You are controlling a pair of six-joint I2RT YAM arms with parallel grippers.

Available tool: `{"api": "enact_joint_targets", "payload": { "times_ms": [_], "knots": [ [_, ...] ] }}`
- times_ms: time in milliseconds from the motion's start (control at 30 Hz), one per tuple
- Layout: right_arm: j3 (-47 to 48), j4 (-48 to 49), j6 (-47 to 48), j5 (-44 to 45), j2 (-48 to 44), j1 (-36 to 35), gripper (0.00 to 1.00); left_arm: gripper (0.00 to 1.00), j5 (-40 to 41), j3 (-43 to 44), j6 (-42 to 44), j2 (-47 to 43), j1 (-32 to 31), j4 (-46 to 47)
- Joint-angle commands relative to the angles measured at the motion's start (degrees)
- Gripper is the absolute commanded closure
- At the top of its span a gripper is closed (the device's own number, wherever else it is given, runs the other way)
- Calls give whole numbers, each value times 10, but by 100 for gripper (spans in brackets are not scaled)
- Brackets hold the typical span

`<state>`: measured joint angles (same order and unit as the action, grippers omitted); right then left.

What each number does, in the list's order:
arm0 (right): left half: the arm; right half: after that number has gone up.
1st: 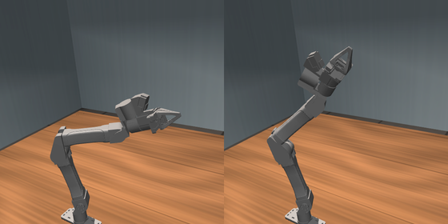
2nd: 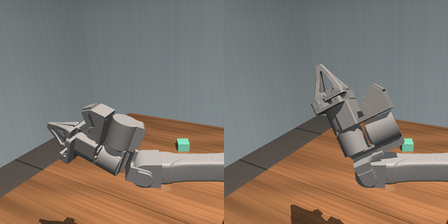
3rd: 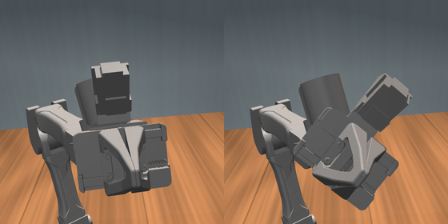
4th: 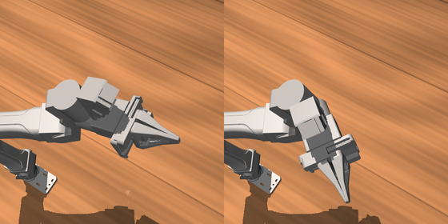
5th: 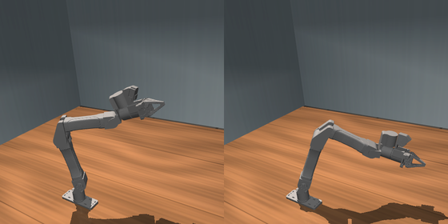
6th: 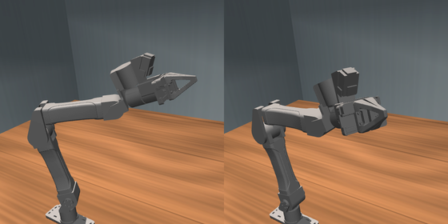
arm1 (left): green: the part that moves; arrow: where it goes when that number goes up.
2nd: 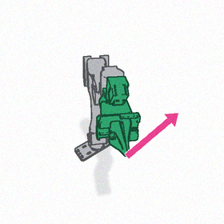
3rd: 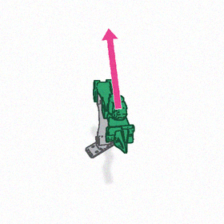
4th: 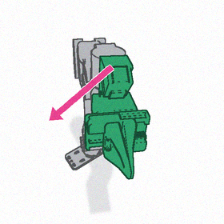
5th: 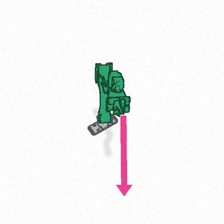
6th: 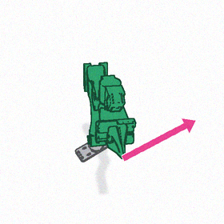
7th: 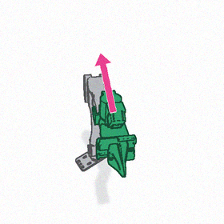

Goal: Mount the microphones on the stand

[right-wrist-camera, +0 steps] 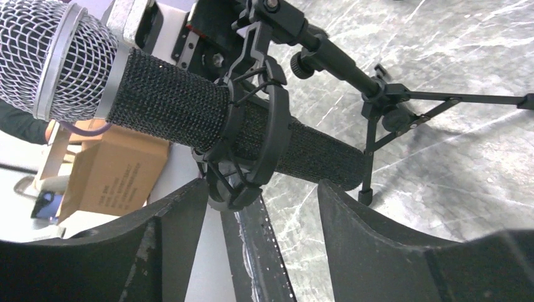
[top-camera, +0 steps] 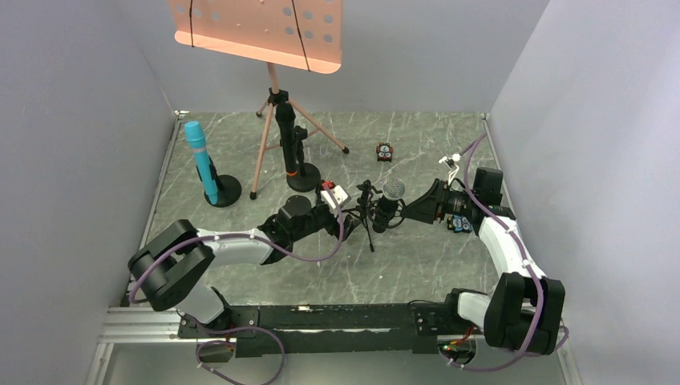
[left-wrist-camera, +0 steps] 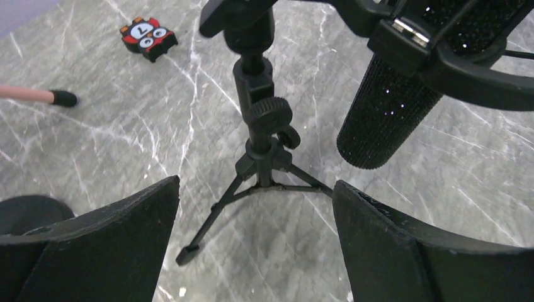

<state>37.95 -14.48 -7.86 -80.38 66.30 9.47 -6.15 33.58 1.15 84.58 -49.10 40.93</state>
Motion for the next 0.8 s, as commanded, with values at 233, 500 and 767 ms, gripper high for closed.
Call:
{"api": "enact_joint_targets", "payload": {
  "times_ms": [233, 500, 767],
  "knots": [
    [-6, 73, -44, -48, 4, -17, 50, 12, -32, 73, 27, 102, 3, 132],
    [-14, 94, -68, -56, 3, -17, 56, 20, -9, 91, 15, 125, 1, 151],
    [-23, 126, -100, -65, -10, -17, 60, 27, 27, 110, 28, 144, -18, 148]
  ]
}}
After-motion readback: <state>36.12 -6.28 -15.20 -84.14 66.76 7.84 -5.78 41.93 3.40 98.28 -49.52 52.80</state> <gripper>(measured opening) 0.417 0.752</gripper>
